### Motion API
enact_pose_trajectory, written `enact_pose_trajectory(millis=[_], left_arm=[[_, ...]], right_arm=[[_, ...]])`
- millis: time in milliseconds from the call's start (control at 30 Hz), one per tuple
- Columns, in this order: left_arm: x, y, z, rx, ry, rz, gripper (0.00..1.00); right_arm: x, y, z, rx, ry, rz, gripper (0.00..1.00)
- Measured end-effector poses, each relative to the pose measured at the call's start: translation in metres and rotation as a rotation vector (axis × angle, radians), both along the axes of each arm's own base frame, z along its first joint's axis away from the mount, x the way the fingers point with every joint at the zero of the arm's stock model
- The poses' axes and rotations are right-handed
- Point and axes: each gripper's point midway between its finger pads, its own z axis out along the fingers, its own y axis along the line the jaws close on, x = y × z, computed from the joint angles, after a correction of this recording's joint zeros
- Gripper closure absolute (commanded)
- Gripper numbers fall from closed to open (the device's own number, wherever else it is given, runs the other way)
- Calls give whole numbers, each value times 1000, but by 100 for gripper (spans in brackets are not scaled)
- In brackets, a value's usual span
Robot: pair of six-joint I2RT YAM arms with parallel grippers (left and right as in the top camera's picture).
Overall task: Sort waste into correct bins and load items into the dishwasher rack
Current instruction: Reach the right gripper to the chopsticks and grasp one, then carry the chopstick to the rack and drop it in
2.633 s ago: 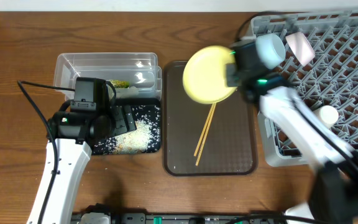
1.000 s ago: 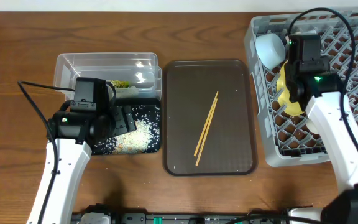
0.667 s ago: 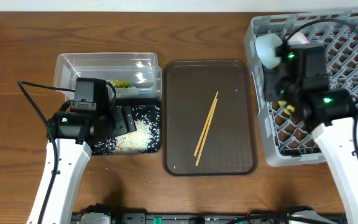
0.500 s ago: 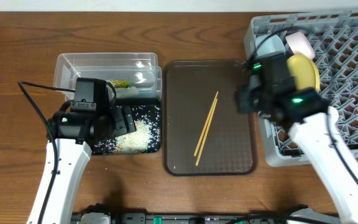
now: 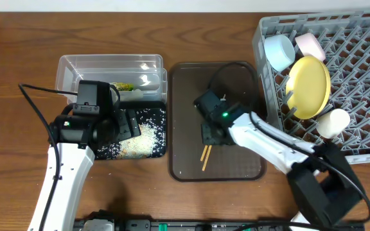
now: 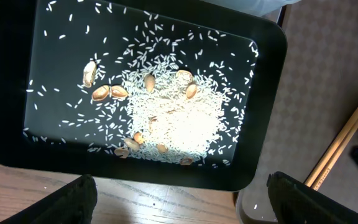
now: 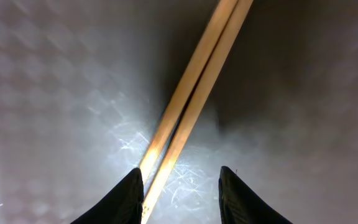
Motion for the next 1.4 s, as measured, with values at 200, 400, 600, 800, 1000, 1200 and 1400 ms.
enact_pose_trajectory(millis=[200,400,600,800,1000,1200,1400], left_arm=[[0,0,0,0,0,0,10],[0,0,0,0,0,0,10],[0,0,0,0,0,0,10],[0,0,0,0,0,0,10],[0,0,0,0,0,0,10],[0,0,0,0,0,0,10],[0,0,0,0,0,0,10]], right_arm=[[-3,-4,-12,-26,27,-48,64],[-2,-4,-12,-28,20,-60,64],[-3,-5,-16,-23,18,-79,63],[-8,-9,-19,-35,35,-95,69],[-15,-17,-20,-61,64,-132,95],[-19,-23,-21,-79,83,-158,99],[-18,-50,-11,-114,122,-153,99]])
